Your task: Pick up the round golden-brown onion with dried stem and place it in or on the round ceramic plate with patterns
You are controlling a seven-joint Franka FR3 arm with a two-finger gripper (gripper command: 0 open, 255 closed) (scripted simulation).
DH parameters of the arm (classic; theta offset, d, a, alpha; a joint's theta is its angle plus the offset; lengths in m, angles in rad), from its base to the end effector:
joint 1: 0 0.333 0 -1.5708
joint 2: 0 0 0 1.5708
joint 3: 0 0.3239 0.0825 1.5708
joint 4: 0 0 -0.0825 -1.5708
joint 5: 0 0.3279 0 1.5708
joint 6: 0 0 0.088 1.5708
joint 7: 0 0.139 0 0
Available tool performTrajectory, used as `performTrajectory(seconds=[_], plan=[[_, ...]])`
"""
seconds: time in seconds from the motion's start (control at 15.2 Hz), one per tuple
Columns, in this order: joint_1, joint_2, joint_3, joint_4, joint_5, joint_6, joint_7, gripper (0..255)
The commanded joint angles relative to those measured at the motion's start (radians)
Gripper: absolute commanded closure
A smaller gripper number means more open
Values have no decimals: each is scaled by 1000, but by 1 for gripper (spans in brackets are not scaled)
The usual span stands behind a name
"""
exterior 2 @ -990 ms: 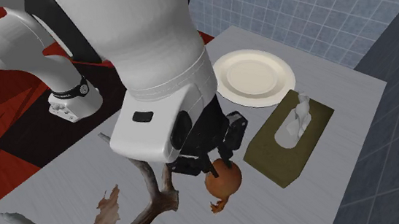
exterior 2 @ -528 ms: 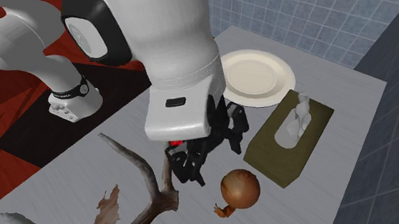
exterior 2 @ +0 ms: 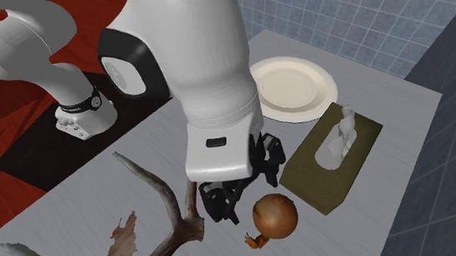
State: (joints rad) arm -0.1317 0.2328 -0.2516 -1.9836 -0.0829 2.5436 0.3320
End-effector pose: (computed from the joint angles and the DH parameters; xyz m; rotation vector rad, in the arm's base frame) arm 0.5537 -0.2155 0.3985 2.8287 -0.9348 0.4961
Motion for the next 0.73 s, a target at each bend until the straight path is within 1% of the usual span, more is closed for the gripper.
performTrajectory(seconds=[0.0,0.33,0.4,0.66], plan=[[-1,5,0,1,2,5,-1,0],[-1,5,0,1,2,5,-1,0],[-1,5,0,1,2,5,-1,255],[-1,5,0,1,2,5,-2,255]])
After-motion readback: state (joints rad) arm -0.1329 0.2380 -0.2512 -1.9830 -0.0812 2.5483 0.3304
